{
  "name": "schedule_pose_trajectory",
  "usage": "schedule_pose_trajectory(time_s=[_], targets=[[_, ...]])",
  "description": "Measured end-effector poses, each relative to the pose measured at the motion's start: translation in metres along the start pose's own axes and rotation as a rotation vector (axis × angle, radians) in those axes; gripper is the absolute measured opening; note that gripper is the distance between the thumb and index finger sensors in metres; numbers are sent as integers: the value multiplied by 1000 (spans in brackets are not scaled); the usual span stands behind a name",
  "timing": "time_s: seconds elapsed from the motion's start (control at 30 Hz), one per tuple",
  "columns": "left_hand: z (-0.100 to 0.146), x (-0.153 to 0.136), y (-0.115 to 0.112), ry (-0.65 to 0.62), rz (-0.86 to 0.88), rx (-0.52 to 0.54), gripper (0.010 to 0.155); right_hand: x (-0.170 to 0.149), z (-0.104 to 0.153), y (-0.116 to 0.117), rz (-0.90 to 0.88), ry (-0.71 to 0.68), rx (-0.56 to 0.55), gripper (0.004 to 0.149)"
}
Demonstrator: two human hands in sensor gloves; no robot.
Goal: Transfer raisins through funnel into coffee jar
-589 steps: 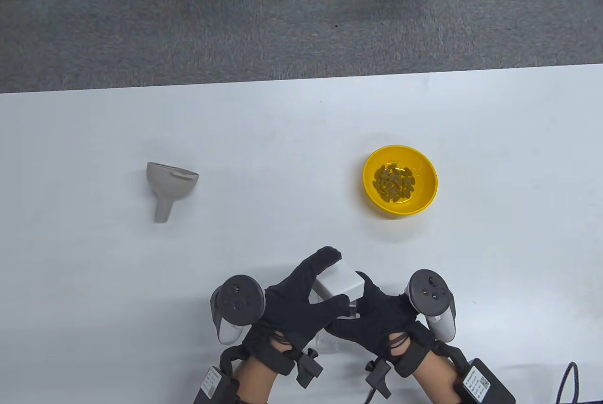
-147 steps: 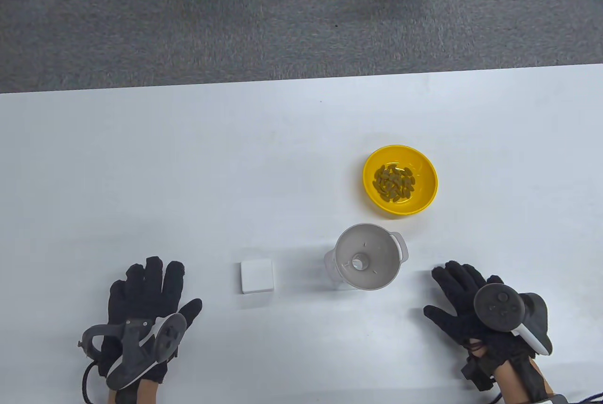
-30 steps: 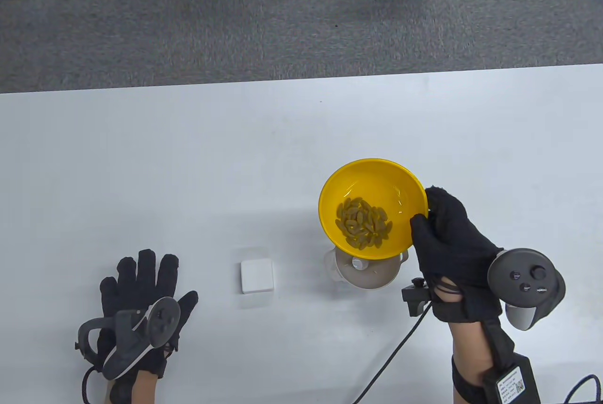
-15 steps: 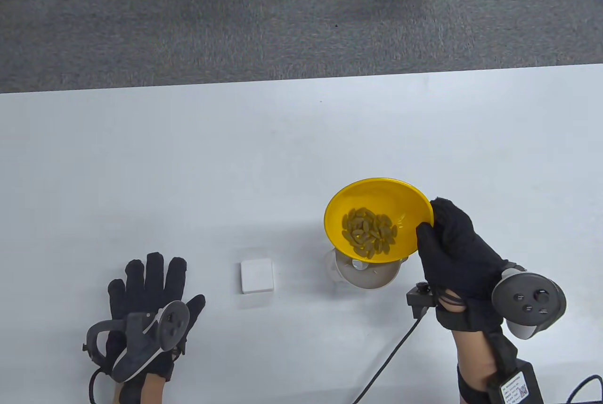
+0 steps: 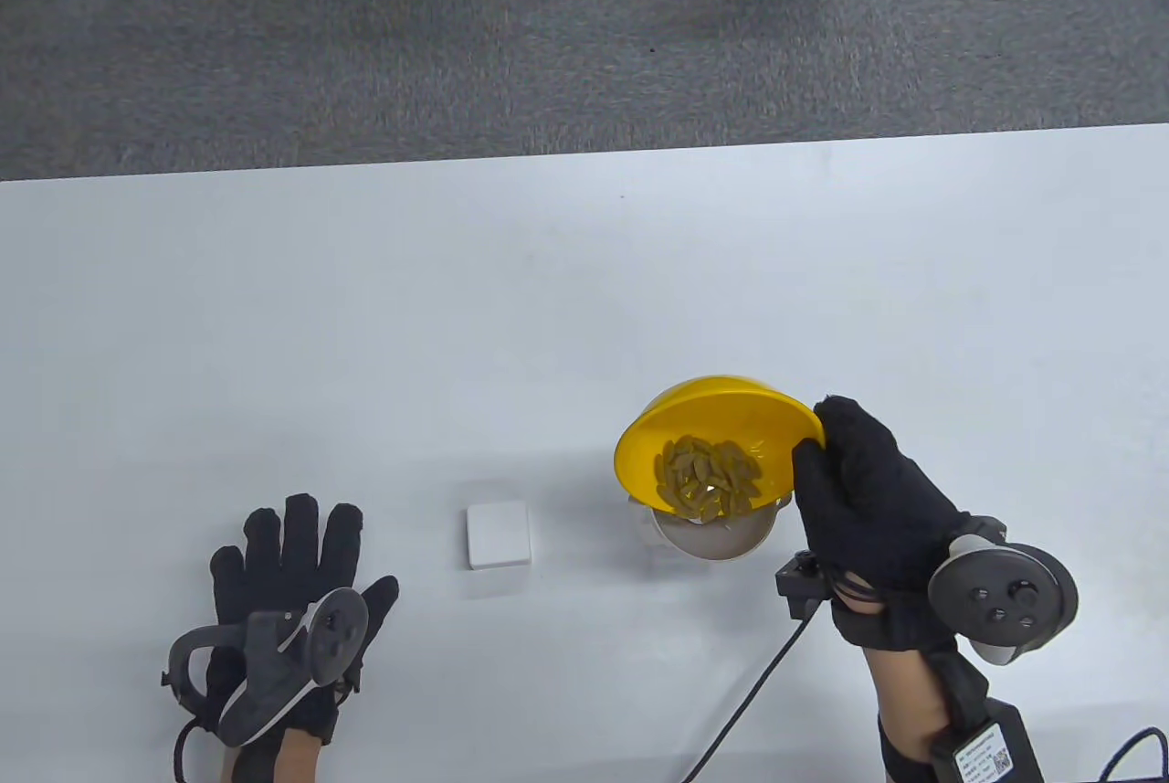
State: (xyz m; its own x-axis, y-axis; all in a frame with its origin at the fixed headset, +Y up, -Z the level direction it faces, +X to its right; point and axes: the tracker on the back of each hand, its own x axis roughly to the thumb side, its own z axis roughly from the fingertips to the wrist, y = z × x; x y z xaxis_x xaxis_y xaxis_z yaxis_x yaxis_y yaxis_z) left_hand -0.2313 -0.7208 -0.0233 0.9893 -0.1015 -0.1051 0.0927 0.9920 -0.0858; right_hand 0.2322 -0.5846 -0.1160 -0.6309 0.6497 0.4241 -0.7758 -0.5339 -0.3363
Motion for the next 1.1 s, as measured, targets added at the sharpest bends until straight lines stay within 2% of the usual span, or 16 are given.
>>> schedule_pose_trajectory(time_s=[1.1], targets=[[0,2,3,-3,3,-6,82,-3,-3,-3,-92,17,-44,47]])
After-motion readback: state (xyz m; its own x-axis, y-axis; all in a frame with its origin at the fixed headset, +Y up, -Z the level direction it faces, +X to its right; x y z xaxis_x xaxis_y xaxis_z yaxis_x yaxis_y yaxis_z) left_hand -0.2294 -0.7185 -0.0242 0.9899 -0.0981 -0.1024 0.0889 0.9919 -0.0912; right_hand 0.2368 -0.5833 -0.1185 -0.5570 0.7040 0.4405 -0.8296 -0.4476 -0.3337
